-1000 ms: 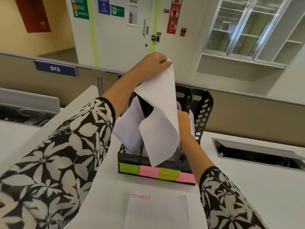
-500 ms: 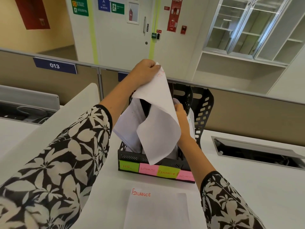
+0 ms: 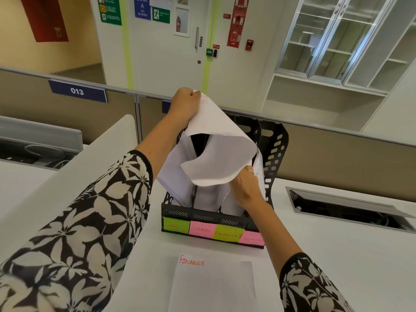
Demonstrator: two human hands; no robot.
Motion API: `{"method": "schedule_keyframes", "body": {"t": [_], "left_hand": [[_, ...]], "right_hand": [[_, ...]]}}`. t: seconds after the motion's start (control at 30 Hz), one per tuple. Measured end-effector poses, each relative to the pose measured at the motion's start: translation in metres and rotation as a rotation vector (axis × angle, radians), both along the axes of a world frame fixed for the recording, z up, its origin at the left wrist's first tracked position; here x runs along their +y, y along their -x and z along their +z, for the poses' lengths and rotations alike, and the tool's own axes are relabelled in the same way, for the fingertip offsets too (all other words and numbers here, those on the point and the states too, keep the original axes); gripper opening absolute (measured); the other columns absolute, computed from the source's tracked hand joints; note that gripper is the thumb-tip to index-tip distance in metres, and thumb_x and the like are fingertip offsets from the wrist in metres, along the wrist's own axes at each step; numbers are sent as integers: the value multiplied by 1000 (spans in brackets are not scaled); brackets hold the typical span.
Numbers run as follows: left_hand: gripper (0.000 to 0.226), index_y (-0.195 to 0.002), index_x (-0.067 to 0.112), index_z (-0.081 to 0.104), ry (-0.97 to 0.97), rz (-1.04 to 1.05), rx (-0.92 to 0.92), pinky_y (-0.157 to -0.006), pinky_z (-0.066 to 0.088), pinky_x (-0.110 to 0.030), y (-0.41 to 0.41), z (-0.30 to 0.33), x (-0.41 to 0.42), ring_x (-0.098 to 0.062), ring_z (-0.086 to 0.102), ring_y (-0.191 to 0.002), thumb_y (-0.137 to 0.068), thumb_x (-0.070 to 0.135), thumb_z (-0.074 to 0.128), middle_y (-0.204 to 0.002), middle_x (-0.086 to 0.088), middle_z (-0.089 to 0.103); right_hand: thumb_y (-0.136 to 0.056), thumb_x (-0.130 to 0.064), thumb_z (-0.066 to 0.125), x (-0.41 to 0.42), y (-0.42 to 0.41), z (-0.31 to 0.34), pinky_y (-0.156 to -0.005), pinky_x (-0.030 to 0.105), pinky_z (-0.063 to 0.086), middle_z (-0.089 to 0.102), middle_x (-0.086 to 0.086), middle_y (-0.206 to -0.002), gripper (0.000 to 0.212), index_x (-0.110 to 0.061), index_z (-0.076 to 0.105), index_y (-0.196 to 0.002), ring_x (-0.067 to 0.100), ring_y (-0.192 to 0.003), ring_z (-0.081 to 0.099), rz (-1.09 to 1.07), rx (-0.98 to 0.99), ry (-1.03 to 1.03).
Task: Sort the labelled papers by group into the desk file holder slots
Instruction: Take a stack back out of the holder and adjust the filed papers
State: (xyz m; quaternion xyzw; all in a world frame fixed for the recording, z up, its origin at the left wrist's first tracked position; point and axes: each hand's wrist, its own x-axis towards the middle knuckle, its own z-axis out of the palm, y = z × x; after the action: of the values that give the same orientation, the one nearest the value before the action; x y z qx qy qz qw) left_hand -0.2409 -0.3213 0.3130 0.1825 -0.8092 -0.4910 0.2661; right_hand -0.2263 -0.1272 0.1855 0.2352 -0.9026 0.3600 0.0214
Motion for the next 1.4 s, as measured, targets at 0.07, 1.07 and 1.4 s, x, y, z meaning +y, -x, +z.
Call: {"method": "schedule_keyframes", "body": {"t": [0.07, 1.07, 1.4], "left_hand": [[40, -58, 19, 22, 8, -10, -23, -49, 18, -29, -2, 0, -2, -13, 23, -52, -94, 20, 40, -59, 1, 23], [38, -60, 17, 35, 449, -155, -61, -51, 26, -23, -4, 27, 16, -11, 35, -55, -96, 25, 42, -61, 1, 37], [27, -93, -5, 60, 542, -20, -211, -64, 36, -35, 15, -50, 30, -38, 60, -91, -97, 12, 40, -99, -23, 64]], "right_hand": [[-89, -20, 24, 1, 4, -1, -83, 52, 45, 56, 22, -87, 35, -1, 51, -76, 37, -87, 47, -4, -57, 2], [-93, -15, 51, 10, 15, 9, -97, 34, 45, 69, 6, -113, 26, -13, 67, -114, 24, -110, 56, -67, 215, -203], [-89, -18, 57, -4, 10, 0, -81, 37, 54, 70, 8, -94, 22, -15, 63, -110, 24, -97, 58, -138, 277, -71]]}}
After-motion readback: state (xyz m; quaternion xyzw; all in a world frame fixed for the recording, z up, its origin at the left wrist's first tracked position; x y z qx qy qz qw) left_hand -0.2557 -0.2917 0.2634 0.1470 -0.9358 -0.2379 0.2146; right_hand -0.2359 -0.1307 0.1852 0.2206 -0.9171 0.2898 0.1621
